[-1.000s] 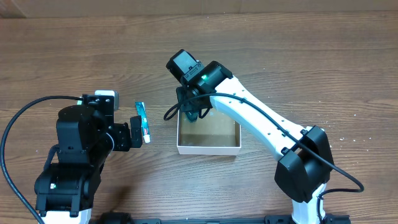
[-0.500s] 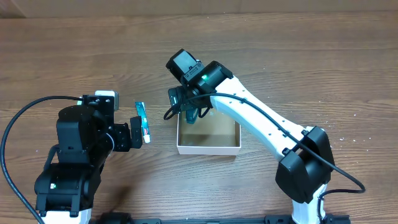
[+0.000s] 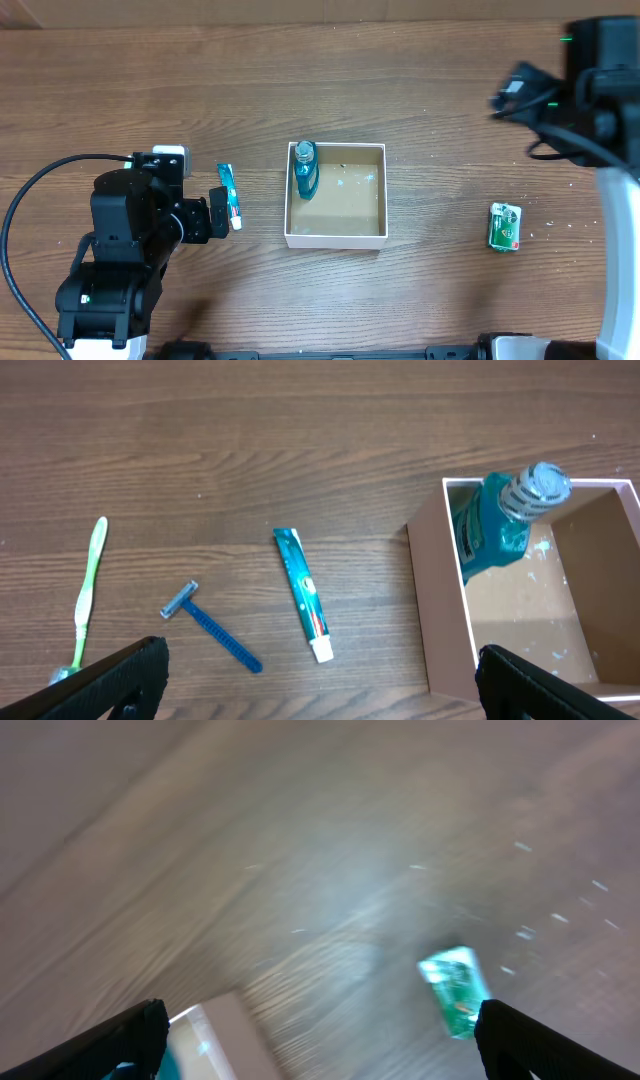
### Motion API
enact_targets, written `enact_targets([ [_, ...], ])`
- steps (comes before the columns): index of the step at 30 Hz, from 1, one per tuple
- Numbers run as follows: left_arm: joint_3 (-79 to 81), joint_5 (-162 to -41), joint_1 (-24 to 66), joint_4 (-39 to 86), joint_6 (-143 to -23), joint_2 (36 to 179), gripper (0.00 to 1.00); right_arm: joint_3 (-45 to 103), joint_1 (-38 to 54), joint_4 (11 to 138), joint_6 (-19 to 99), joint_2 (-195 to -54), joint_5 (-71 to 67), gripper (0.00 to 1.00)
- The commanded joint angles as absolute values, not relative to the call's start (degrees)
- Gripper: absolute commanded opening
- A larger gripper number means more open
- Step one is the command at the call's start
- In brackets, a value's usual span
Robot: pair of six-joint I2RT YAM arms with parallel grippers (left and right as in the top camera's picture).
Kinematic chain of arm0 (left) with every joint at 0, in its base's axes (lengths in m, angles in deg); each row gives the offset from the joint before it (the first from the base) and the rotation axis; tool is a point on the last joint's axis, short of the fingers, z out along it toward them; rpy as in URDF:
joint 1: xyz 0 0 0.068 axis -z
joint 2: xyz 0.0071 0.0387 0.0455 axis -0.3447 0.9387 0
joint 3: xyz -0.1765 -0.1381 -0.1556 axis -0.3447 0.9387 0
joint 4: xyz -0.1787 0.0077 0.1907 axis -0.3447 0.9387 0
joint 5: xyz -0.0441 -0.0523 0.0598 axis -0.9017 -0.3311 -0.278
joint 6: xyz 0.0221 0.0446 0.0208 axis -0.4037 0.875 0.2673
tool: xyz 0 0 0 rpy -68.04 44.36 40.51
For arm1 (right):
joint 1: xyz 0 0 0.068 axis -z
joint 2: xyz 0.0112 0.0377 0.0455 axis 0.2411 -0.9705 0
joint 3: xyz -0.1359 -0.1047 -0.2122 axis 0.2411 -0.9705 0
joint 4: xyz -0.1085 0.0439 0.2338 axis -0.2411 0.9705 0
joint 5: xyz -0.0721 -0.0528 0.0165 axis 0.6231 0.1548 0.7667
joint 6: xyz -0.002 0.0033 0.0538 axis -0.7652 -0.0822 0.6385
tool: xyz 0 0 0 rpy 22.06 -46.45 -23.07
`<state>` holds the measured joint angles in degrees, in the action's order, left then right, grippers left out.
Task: Pack container
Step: 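Move the right gripper to the green soap bar and grasp it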
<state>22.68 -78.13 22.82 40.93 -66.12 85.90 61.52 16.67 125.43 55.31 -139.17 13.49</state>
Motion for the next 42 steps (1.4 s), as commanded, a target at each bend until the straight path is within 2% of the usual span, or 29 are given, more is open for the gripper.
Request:
enact_targets([
  [1,21.15,-77.89,22.86,40.82,-65.39,85.64,1.00,51.14,26.73,123.09,49.51,-139.76,8.40,1.00],
  [5,21.15,-77.87,22.86,40.82,-65.39,85.64,1.00,32.56,31.80,114.11,45.43,-139.93,8.23,1.00],
  [12,21.15,-77.87,22.86,40.60,-65.39,87.06,1.00,14.59,31.80,101.85,40.42,-145.02,6.57,1.00],
  [26,21.15,-77.89,22.86,40.60,-65.42,91.74,1.00,12.36,29.00,96.34,37.93,-156.17,4.77,1.00],
  [28,21.15,-77.89,22.86,40.60,-65.42,91.74,1.00,12.36,29.00,96.47,37.95,-156.15,4.77,0.89],
  [30,21.15,-77.92,22.86,40.63,-65.42,91.74,1.00,12.36,29.00,96.51,38.13,-156.15,4.77,0.71],
  [32,21.15,-77.89,22.86,40.63,-65.42,91.74,1.00,12.36,29.00,96.49,38.15,-156.15,4.58,0.57],
  [36,21.15,-77.89,22.86,40.60,-65.42,91.74,1.00,13.54,29.00,96.58,38.35,-156.15,1.82,0.53],
  [37,21.15,-77.89,22.86,40.63,-65.42,91.74,1.00,14.53,29.00,97.04,38.35,-156.13,0.56,0.46],
  [39,21.15,-77.89,22.86,40.60,-65.42,91.74,1.00,18.24,29.00,99.95,38.35,-156.13,-2.13,0.19],
  [40,21.15,-77.89,22.86,40.60,-65.42,91.74,1.00,20.47,29.00,102.04,38.37,-156.08,-2.55,0.12],
  [42,21.15,-77.89,22.86,40.60,-65.42,91.74,1.00,25.61,29.00,106.79,39.15,-155.56,-3.27,0.11],
])
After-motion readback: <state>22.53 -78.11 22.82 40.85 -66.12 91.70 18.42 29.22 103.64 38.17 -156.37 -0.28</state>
